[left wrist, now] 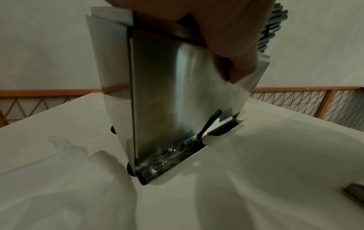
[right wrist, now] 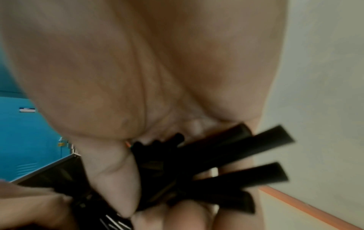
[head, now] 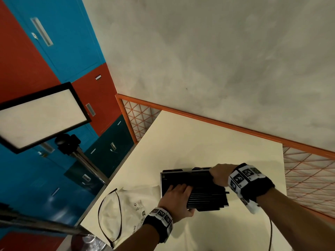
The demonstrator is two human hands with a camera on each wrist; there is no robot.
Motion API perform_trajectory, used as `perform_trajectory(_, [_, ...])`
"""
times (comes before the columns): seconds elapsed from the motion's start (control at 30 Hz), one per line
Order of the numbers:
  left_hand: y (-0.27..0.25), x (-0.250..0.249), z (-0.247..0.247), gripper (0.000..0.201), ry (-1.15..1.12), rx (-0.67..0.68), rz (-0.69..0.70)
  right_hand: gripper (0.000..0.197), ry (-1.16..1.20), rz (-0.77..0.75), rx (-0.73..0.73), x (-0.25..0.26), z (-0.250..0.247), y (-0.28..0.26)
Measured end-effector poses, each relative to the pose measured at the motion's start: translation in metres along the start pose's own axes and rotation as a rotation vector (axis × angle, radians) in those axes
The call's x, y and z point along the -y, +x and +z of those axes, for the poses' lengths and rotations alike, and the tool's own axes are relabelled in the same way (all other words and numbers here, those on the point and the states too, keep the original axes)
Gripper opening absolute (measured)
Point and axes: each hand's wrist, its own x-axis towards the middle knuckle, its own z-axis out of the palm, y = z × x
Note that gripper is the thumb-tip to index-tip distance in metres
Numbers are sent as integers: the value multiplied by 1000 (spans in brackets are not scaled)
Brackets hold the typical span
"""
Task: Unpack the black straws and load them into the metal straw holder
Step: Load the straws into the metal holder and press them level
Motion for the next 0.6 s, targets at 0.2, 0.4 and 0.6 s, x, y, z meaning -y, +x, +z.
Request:
perform_trajectory(0.2, [2, 0, 1, 64, 6, 17, -9, 33, 36, -73, -113, 13, 20, 16])
perform_trajectory(0.4, [2, -1, -1, 66, -39, 71, -35, 27, -52, -168, -203, 44, 29, 26])
perform_trajectory(0.6, [6, 0, -3, 79, -83, 121, -64, 40, 73, -166, -193, 35, 30, 34])
